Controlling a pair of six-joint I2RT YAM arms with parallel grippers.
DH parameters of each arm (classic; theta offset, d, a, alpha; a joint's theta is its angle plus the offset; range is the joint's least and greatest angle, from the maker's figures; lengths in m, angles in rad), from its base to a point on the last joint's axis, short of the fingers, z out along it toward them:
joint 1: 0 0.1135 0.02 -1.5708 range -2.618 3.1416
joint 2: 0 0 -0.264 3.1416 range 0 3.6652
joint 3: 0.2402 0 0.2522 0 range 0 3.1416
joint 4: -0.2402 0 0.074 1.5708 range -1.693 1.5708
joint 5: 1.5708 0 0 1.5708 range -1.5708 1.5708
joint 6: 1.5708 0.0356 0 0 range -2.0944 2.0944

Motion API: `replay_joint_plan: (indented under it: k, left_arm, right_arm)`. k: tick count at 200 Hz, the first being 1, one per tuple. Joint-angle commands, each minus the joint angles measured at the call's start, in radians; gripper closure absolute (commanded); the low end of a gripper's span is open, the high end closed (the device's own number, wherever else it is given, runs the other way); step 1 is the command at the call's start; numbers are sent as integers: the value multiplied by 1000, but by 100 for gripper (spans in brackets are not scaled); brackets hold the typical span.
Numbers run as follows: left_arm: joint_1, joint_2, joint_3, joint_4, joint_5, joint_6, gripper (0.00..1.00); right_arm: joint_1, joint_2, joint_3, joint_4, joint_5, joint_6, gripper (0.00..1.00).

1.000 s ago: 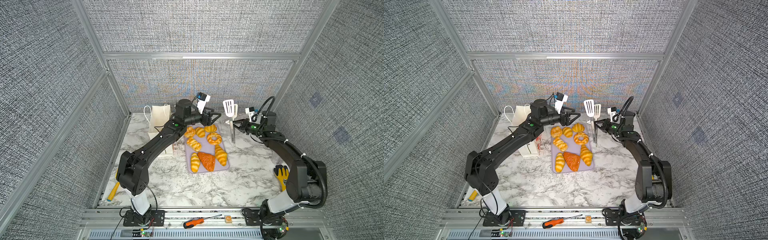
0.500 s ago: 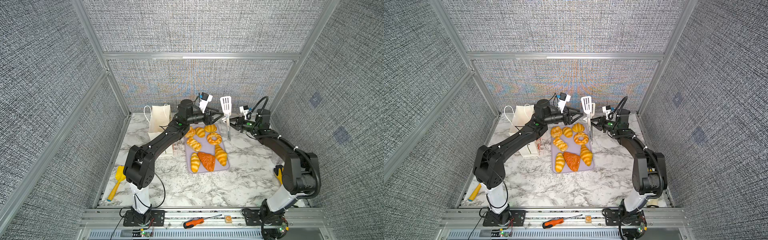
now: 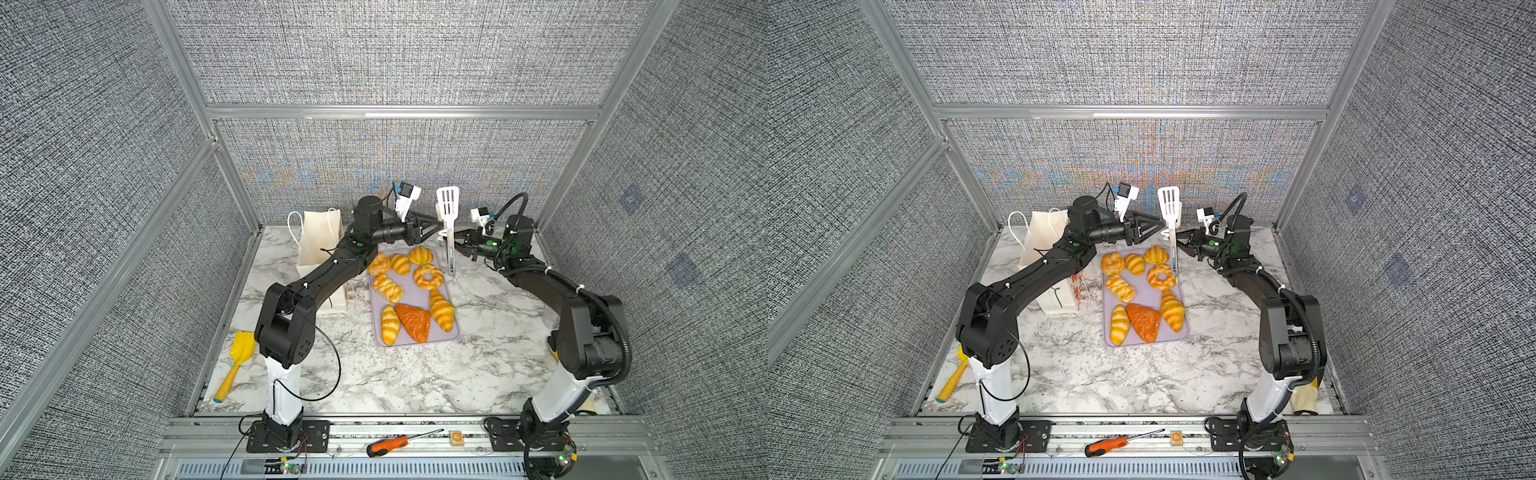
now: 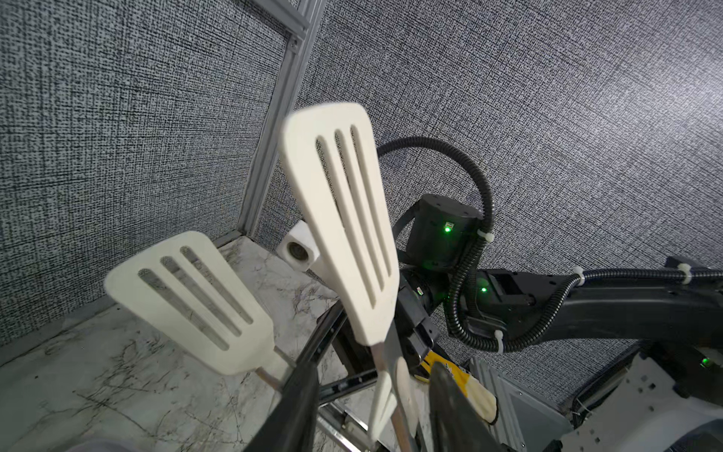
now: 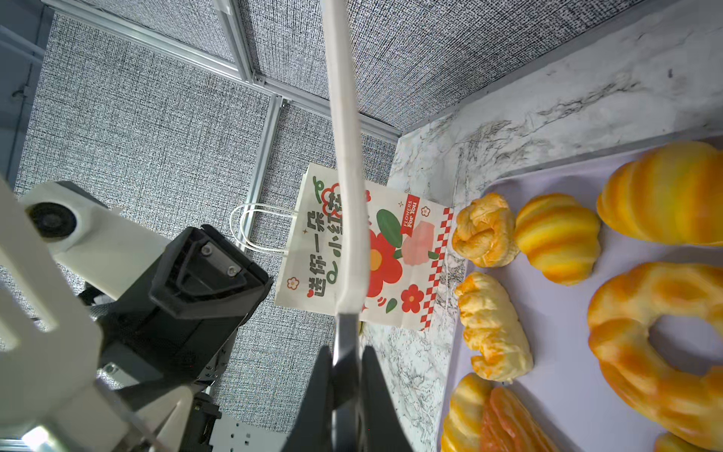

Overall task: Pack bread into a paper bag
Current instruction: Pass the pair of food tongs.

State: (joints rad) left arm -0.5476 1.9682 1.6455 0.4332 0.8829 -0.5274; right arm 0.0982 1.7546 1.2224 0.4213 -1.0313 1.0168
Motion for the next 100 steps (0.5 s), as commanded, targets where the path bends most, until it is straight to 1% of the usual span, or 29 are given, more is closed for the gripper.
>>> replay_joint_plan:
  k: [1,43,75,78,100]
  left_arm:
    - [2,12,7,62,48,-29,54]
    - [2,15,11,75,62,-35,55]
    - [2,15,40,65,84,-36,57]
    - [1,37,42,62,85,-35,58]
    - [2,49,47,53,90,-35,58]
  right_arm:
    - [3,4,25,-38,5,-50,100]
    - [14,14,51,-63,0,-52,100]
    - [23,23,69,-97,-7,-64,99]
    - [24,22,70,-98,-7,-64,99]
    - [31,22,84,-107,-12,-66,99]
